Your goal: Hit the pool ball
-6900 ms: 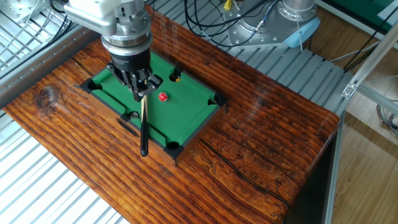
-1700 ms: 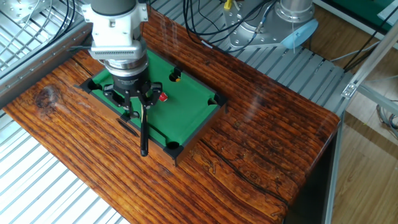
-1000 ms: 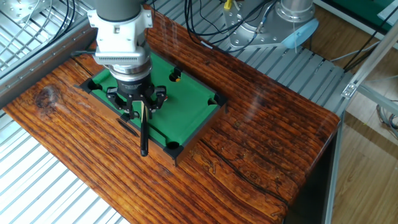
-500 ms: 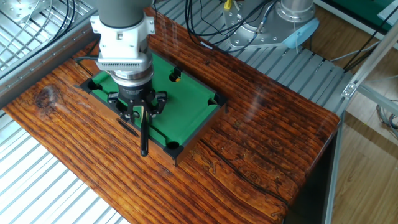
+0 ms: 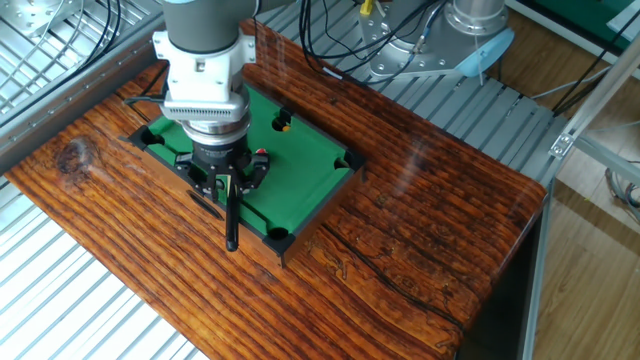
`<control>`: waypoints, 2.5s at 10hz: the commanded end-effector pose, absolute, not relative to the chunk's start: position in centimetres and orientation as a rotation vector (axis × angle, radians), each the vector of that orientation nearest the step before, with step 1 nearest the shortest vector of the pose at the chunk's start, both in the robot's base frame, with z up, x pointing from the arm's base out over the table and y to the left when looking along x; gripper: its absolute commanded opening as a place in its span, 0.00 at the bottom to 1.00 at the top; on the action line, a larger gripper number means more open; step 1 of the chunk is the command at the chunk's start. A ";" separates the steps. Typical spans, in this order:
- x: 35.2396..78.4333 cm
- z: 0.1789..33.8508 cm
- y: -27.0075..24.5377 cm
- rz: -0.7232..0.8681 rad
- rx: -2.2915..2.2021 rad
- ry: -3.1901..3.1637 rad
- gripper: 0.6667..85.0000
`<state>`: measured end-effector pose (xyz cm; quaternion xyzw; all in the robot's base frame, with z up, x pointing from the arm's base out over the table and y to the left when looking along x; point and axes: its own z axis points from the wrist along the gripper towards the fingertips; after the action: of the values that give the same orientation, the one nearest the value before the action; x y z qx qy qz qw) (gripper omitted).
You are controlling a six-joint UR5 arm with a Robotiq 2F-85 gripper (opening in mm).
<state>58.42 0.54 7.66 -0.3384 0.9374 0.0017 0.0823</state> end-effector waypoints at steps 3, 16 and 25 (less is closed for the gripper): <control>58.5 7.7 0.6 0.012 -0.978 2.809 0.29; 58.6 15.0 5.0 0.077 -1.287 2.775 0.00; 54.6 15.2 10.4 0.110 -1.542 2.690 0.00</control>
<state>55.16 10.08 15.14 -0.4859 0.8729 0.0372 0.0238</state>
